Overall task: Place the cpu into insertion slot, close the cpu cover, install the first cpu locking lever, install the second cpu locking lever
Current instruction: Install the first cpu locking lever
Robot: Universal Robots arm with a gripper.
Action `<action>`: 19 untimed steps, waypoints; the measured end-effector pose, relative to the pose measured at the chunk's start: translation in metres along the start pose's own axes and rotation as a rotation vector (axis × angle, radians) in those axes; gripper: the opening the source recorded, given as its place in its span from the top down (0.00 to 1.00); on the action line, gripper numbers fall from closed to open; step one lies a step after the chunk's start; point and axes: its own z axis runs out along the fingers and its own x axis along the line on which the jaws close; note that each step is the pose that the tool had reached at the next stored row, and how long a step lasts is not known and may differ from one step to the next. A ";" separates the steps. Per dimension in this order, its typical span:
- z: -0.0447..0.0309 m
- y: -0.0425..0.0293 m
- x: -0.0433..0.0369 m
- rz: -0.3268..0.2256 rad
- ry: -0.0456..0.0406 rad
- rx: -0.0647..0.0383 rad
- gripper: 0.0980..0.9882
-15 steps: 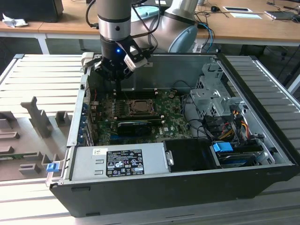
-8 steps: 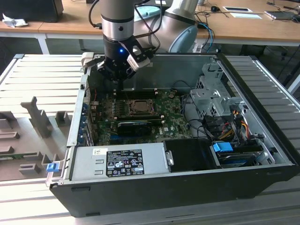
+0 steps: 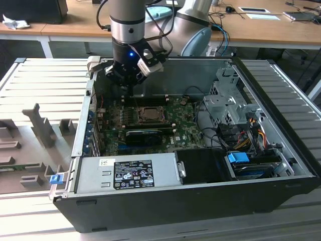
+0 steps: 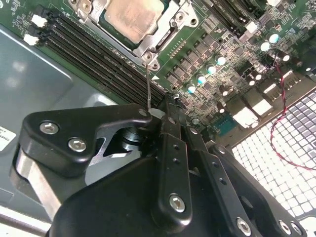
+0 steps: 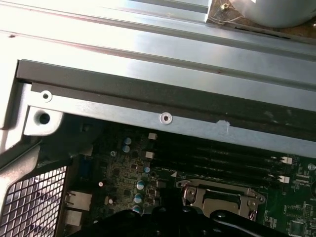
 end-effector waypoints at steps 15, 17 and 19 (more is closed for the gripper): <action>-0.0001 -0.0010 -0.0059 0.000 0.0000 0.000 0.99; -0.0001 -0.0012 -0.0071 0.000 0.0001 0.000 0.99; -0.0001 -0.0015 -0.0087 0.000 -0.0001 0.000 0.99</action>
